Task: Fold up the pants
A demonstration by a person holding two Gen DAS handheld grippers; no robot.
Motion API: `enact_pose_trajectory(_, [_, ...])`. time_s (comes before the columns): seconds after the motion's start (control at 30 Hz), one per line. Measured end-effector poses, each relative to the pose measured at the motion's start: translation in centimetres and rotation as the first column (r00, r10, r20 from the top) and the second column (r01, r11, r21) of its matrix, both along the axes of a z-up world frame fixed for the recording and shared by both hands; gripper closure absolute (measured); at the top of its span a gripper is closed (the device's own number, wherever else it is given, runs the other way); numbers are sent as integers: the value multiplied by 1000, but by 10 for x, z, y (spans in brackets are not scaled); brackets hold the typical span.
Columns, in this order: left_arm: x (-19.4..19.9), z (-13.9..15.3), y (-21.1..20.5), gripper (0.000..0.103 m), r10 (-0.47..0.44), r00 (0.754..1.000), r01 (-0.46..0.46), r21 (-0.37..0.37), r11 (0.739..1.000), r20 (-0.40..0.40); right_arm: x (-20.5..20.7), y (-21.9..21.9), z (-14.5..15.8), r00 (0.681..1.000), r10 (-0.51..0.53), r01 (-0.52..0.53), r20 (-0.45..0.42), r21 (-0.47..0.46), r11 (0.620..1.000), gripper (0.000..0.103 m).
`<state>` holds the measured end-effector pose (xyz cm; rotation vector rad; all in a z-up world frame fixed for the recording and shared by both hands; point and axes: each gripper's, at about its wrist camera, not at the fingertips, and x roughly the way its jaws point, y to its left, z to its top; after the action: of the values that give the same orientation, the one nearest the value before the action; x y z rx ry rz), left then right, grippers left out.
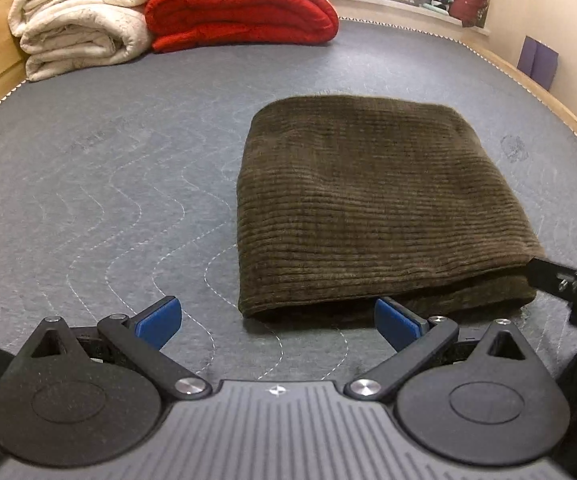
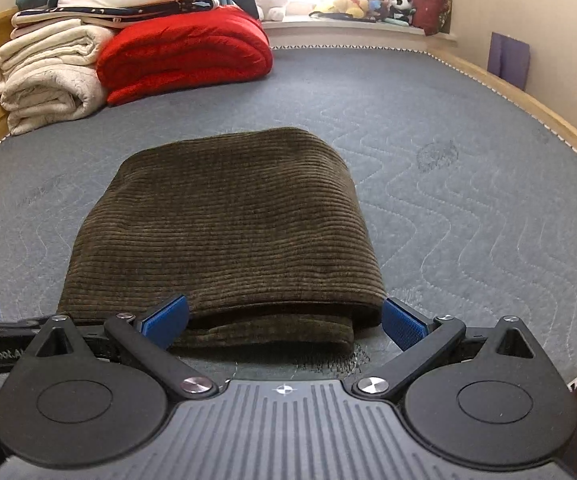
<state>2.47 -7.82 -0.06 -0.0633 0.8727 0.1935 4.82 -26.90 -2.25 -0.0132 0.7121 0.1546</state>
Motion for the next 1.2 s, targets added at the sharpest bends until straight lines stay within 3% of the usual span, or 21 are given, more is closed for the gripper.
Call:
enact_pose_trajectory(0.27, [0, -7, 3, 0, -13, 1000, 13, -6, 1000, -4, 5, -1, -5, 999, -7, 8, -33, 27, 1000, 1])
enact_pose_trajectory(1.2, [-3, -3, 5, 0, -31, 999, 31, -26, 999, 12, -8, 21, -10, 999, 34, -34, -11, -65, 997, 1])
